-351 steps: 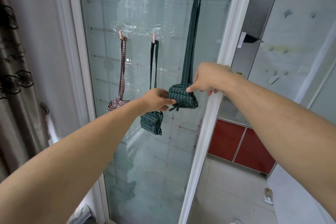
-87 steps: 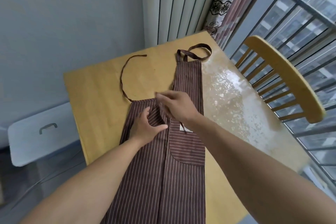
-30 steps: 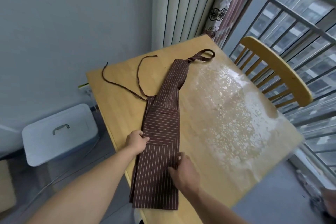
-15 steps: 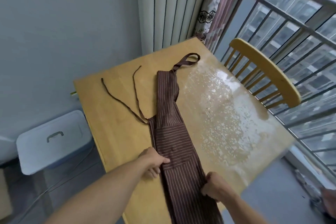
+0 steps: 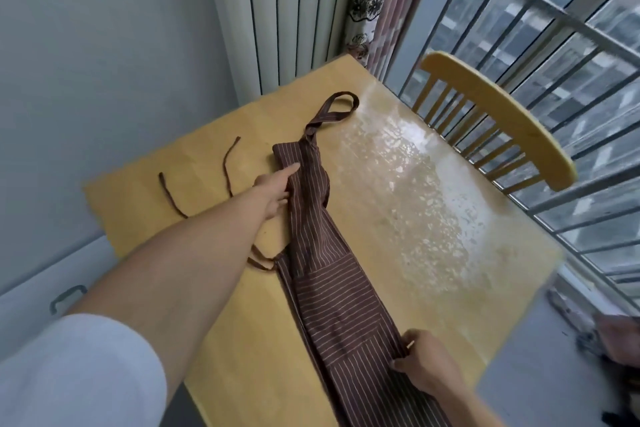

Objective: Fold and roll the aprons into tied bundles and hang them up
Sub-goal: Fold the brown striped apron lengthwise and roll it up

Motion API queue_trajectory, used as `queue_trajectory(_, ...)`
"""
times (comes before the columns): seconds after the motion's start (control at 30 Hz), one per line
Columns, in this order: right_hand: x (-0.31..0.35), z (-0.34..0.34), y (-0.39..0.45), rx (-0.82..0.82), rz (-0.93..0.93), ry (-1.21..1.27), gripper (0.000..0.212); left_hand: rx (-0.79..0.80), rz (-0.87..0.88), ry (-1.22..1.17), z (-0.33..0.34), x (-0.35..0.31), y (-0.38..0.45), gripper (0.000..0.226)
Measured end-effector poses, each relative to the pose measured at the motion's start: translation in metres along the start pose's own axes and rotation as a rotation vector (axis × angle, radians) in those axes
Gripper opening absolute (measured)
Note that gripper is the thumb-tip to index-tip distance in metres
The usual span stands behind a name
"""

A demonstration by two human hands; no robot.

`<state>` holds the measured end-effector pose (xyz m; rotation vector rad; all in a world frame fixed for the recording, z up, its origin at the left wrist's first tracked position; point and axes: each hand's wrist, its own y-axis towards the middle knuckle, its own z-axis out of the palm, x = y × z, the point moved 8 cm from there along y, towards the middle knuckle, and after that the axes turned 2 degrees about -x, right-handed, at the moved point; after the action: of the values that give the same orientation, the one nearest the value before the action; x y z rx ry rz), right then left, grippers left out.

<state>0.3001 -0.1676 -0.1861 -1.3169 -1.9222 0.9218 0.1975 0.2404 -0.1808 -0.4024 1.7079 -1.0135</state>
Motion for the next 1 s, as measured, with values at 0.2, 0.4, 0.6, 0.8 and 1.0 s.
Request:
queue_trajectory(0.2,-0.011,0.007,0.008,0.040,0.126,0.065,0.024,0.240,-0.118,0.195,0.008,-0.014,0.023,0.050)
queue_trajectory(0.4,-0.007,0.004,0.013,0.040,0.195,0.065,0.026,0.269,-0.040,0.040,0.021,-0.045,0.034,0.011)
queue_trajectory(0.6,-0.004,0.002,0.010,0.049,0.231,0.020,0.027,0.280,-0.042,-0.213,0.008,-0.048,0.029,0.005)
queue_trajectory(0.8,-0.003,0.004,0.019,0.084,0.220,-0.023,0.025,0.003,-0.075,-0.324,-0.061,-0.031,0.055,0.038)
queue_trajectory(1.0,-0.013,0.008,0.024,0.078,0.220,0.000,0.033,-0.585,0.443,0.193,-0.117,-0.068,0.017,0.066)
